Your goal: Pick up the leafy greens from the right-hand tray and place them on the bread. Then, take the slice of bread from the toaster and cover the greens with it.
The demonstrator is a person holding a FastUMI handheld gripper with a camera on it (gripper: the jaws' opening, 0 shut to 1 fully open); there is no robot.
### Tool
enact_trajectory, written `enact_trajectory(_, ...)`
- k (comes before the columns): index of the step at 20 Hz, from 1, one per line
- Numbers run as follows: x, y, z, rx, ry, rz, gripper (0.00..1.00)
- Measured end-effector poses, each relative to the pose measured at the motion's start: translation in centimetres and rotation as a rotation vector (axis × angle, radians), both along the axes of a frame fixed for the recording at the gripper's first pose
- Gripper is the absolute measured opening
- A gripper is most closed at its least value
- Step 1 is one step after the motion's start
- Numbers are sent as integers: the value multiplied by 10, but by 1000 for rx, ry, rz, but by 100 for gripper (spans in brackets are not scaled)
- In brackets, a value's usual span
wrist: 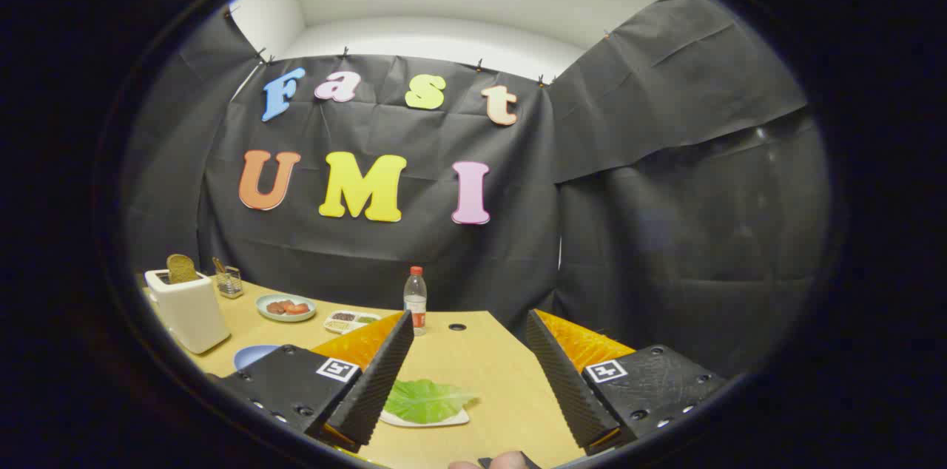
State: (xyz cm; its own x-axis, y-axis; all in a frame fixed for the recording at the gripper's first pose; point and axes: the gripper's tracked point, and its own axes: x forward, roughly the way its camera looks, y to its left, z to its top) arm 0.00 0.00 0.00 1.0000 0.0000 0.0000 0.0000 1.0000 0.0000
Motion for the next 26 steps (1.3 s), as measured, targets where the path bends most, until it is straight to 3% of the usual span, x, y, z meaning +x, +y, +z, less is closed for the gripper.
enact_trajectory(26, 12, -6, -23, 16, 77, 28, 95)
